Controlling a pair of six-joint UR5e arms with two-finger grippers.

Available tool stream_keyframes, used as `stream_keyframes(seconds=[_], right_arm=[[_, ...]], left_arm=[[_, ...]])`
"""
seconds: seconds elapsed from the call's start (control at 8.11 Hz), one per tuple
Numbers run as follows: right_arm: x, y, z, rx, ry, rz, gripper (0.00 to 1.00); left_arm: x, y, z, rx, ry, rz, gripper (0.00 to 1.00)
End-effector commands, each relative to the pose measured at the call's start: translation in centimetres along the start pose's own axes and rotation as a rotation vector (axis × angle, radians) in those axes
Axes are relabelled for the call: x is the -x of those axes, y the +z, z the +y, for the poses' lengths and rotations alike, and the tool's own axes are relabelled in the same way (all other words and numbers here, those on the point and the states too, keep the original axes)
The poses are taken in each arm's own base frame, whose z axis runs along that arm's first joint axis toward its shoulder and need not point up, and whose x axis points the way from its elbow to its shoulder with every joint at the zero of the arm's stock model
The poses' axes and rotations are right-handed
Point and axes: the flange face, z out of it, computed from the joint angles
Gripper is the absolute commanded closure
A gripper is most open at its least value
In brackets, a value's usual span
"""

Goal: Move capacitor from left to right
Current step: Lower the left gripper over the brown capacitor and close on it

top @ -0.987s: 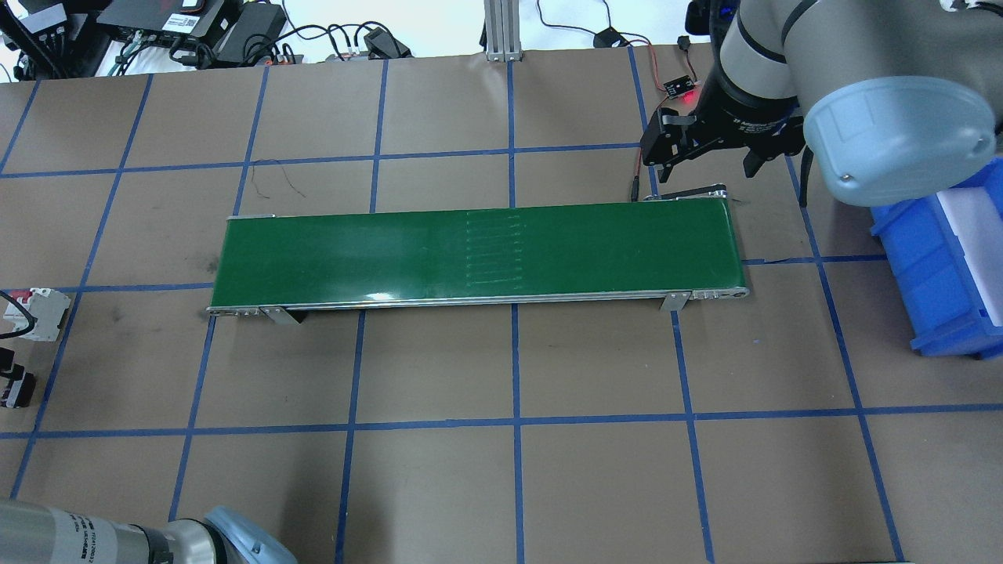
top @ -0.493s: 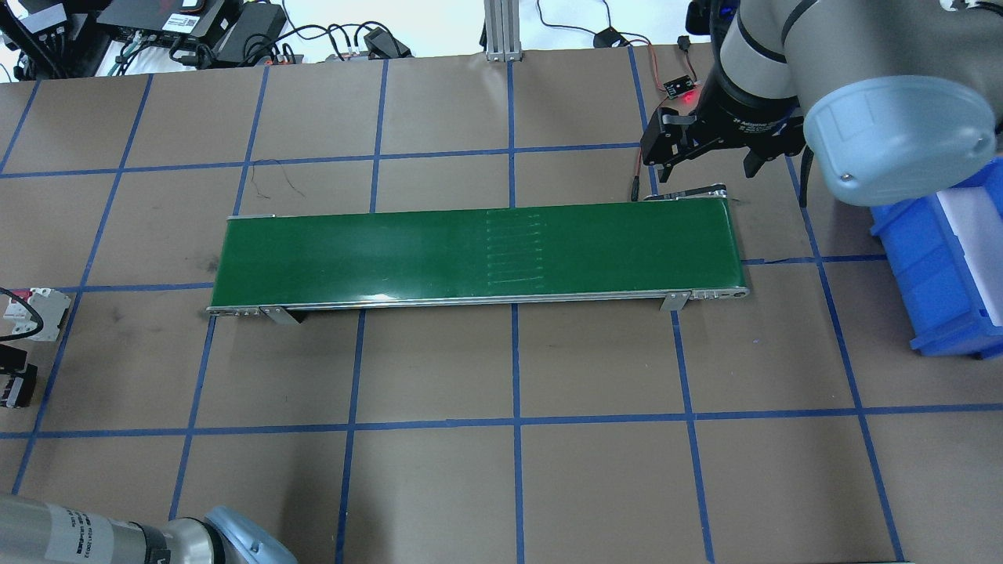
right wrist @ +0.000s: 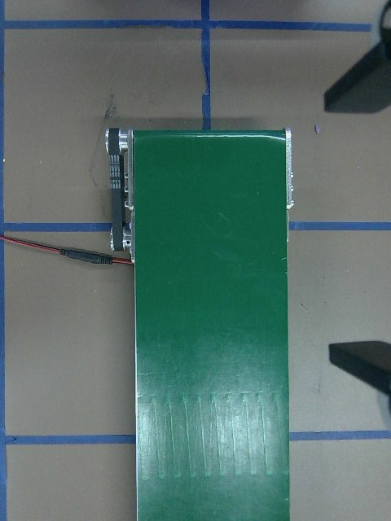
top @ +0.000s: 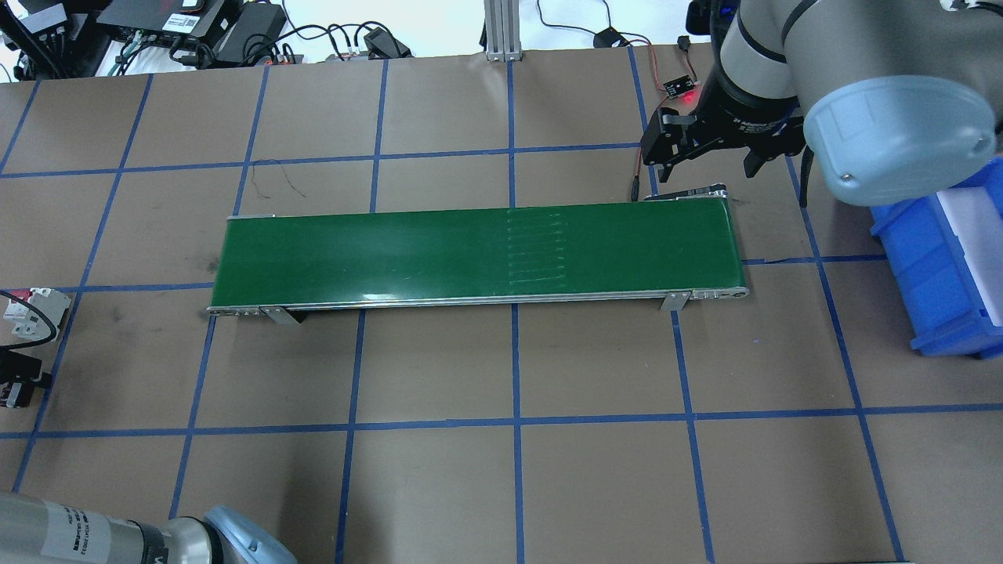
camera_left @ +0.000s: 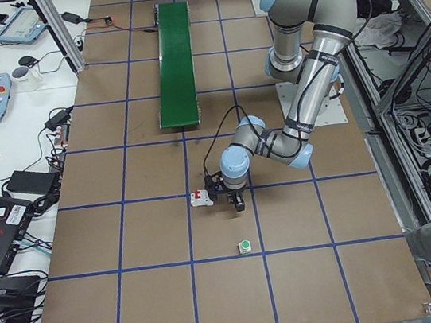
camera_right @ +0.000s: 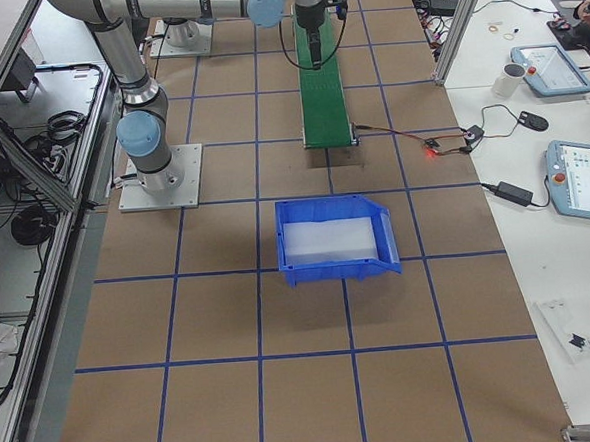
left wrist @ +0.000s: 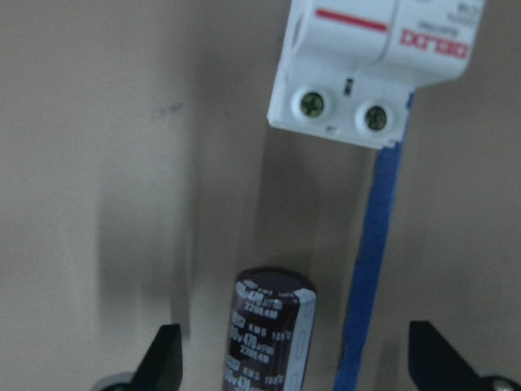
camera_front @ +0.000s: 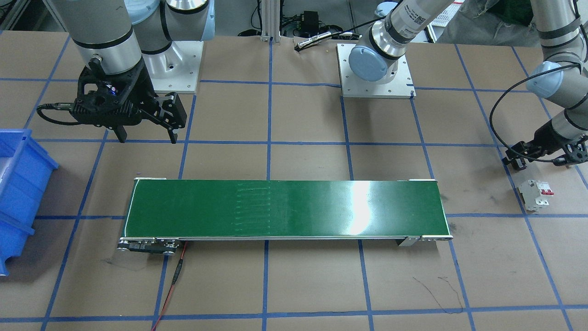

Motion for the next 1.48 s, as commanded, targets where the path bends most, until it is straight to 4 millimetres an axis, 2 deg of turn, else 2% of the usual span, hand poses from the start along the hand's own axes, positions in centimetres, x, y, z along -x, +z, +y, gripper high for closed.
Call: stream_keyframes(seconds=[0.0, 0.74, 1.36], right_arm=[[-0.01, 0.00, 0.00, 0.000, -0.002, 0.001, 0.00], [-0.01, 0.07, 0.03, 0.002, -0.002, 0.001, 0.00], [-0.01, 0.00, 0.00, 0.000, -0.002, 0.001, 0.00]], left_arm=[[0.07, -0.07, 0.11, 0.000, 0.002, -0.004, 0.04], [0.07, 0.13, 0.04, 0.002, 0.030, -0.005, 0.11], [0.33, -0.17, -0.08, 0.003, 0.036, -0.016, 0.26]])
